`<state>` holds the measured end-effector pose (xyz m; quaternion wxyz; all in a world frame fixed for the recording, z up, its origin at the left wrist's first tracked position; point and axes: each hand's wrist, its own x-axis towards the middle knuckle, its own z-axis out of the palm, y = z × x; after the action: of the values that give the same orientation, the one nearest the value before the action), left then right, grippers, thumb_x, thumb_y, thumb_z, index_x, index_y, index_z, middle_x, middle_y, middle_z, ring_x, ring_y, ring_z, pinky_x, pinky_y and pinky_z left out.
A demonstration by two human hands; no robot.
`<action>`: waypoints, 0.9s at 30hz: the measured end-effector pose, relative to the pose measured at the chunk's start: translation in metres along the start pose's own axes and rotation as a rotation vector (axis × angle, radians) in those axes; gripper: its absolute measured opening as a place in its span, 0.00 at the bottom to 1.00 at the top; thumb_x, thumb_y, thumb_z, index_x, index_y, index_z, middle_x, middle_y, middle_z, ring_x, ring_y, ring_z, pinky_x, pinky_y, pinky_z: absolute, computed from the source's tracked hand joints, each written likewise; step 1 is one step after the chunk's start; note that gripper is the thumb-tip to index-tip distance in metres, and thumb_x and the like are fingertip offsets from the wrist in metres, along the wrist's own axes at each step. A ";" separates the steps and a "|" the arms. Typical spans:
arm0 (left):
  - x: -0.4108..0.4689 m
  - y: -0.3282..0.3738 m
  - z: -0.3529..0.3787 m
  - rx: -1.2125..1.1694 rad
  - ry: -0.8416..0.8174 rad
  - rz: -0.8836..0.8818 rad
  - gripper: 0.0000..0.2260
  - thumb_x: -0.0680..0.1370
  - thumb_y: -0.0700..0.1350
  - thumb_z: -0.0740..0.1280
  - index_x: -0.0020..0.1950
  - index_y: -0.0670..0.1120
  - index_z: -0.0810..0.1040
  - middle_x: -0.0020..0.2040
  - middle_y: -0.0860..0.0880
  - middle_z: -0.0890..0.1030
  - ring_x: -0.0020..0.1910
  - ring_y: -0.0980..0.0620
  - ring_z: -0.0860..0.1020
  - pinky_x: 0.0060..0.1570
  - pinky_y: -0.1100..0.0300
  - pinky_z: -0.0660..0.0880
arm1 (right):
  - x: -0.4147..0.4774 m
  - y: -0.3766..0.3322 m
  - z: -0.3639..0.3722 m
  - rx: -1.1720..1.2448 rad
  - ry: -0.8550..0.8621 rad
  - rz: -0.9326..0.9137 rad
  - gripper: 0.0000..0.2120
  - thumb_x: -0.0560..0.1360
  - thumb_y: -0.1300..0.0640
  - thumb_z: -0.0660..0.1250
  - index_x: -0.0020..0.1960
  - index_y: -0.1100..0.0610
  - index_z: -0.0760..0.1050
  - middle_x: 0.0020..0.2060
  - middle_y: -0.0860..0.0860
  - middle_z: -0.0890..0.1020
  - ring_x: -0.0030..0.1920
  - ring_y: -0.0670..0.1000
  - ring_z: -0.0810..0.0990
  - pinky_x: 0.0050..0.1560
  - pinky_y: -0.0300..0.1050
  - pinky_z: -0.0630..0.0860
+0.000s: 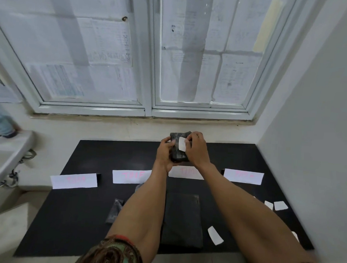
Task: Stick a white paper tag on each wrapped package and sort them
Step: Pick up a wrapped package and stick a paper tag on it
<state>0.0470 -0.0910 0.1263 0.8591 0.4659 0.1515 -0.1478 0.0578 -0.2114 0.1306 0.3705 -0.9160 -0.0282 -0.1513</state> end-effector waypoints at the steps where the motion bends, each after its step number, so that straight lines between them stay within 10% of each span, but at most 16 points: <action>1: -0.002 0.003 -0.003 0.000 -0.017 0.003 0.19 0.77 0.44 0.65 0.68 0.51 0.69 0.61 0.40 0.78 0.58 0.37 0.78 0.49 0.31 0.76 | -0.002 -0.004 0.001 0.011 0.009 -0.007 0.05 0.78 0.62 0.60 0.49 0.63 0.73 0.57 0.57 0.73 0.47 0.47 0.72 0.45 0.34 0.69; 27: -0.024 0.043 -0.054 0.081 -0.131 0.035 0.28 0.70 0.28 0.68 0.64 0.51 0.70 0.58 0.38 0.77 0.53 0.38 0.78 0.48 0.38 0.79 | -0.012 -0.056 0.018 0.081 0.066 -0.004 0.12 0.78 0.56 0.64 0.61 0.55 0.70 0.55 0.53 0.74 0.51 0.51 0.76 0.52 0.41 0.73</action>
<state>0.0353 -0.0204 0.1403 0.8501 0.4922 0.0807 -0.1688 0.0415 -0.1580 0.1520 0.4078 -0.8946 -0.0238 -0.1810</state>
